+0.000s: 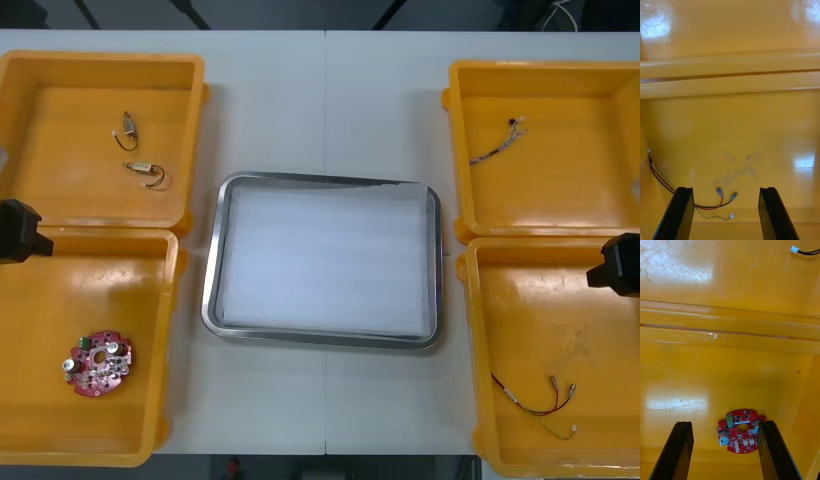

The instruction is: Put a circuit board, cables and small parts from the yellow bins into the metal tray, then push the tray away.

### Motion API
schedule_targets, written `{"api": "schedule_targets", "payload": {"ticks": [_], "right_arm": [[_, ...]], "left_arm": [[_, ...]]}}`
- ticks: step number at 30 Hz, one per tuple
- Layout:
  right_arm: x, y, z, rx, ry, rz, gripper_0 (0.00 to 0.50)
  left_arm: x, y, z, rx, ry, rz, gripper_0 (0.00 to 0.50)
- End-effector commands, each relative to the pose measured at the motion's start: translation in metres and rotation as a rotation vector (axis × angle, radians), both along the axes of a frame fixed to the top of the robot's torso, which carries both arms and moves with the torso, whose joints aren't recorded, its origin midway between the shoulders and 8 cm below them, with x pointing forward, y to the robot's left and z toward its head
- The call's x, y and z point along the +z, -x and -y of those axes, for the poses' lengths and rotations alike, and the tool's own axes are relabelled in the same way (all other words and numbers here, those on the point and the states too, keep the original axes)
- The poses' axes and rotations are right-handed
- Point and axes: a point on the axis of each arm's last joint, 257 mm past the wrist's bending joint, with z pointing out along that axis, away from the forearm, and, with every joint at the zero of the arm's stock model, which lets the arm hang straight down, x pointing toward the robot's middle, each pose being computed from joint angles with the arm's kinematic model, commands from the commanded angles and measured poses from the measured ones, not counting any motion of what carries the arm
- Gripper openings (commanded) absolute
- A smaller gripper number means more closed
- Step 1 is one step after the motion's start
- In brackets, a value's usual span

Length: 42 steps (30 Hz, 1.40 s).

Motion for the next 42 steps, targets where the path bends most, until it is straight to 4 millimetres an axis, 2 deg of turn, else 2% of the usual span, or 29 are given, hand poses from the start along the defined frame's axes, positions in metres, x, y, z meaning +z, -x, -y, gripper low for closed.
{"api": "schedule_targets", "payload": {"ticks": [1, 8, 9, 16, 25, 39, 42], "right_arm": [[-0.004, 0.006, -0.011, 0.099, 0.034, -0.014, 0.5], [-0.008, 0.013, -0.022, 0.156, -0.009, -0.018, 0.5], [-0.009, 0.013, -0.024, 0.163, -0.015, -0.014, 0.5], [-0.015, 0.016, -0.037, 0.222, -0.031, 0.059, 0.5], [-0.032, 0.028, -0.043, 0.265, -0.038, 0.113, 0.5], [-0.058, 0.045, -0.041, 0.398, 0.009, 0.215, 0.5], [-0.064, 0.05, -0.043, 0.443, 0.018, 0.238, 0.5]], "left_arm": [[0.031, -0.01, -0.013, -0.03, -0.06, 0.051, 0.5], [0.031, -0.01, -0.013, -0.03, -0.06, 0.051, 0.5], [0.016, -0.003, -0.014, -0.026, -0.058, 0.014, 0.5], [0.021, -0.003, -0.017, -0.039, -0.076, 0.014, 0.5], [0.003, 0.008, -0.016, -0.041, -0.054, -0.019, 0.5], [-0.045, 0.027, 0.006, -0.095, -0.044, -0.077, 0.5], [-0.057, 0.03, 0.017, -0.109, -0.024, -0.088, 0.5]]}}
